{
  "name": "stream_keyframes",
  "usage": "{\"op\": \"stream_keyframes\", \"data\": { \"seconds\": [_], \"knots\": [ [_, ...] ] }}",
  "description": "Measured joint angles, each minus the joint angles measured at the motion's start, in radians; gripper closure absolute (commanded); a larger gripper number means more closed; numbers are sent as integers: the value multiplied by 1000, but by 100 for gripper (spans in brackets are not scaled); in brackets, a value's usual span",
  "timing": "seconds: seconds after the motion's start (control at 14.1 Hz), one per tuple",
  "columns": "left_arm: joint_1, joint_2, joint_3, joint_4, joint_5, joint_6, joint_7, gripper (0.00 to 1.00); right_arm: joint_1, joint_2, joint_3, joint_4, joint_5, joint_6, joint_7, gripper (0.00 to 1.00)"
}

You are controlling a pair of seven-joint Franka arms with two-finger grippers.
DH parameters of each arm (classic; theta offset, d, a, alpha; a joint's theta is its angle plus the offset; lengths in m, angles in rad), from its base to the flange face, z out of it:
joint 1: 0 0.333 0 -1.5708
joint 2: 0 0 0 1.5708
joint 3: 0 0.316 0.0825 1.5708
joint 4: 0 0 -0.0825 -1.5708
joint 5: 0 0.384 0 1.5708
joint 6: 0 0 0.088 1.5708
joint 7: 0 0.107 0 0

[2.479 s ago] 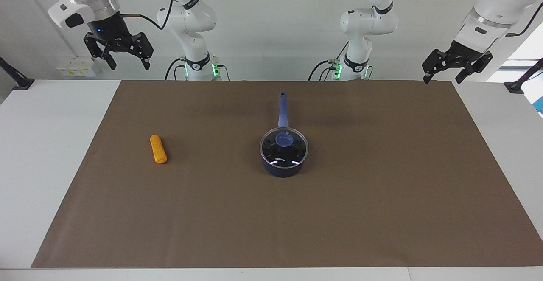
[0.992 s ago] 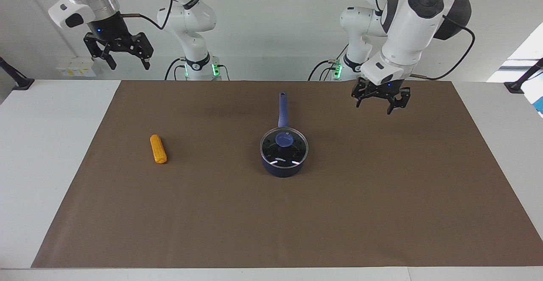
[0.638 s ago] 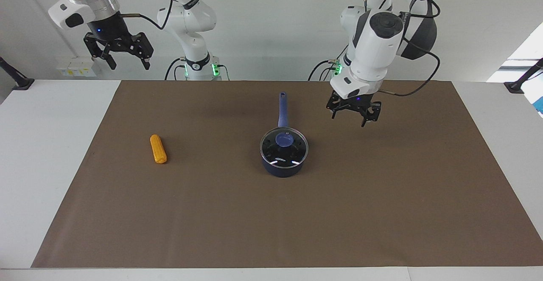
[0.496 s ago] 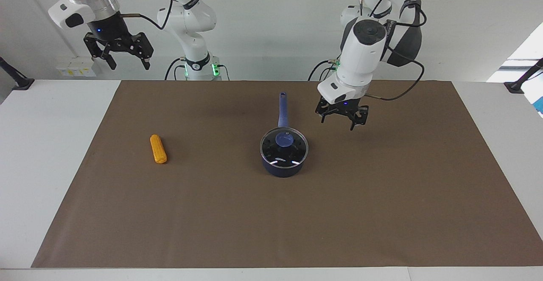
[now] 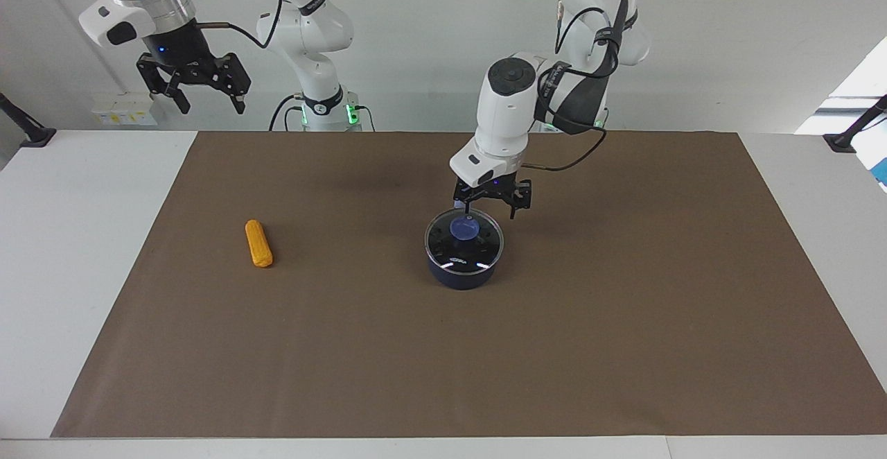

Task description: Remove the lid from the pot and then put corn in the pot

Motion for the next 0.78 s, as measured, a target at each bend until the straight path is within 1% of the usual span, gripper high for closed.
{"op": "stream_keyframes", "data": {
  "seconds": [0.35,0.64,0.78],
  "knots": [
    [-32,81,2,95,0,-14,-69,0,0,0,0,0,0,0,0,0],
    [-32,128,4,122,0,-14,-72,0,0,0,0,0,0,0,0,0],
    [-32,136,4,130,0,-13,-74,0,0,0,0,0,0,0,0,0]
  ]
}}
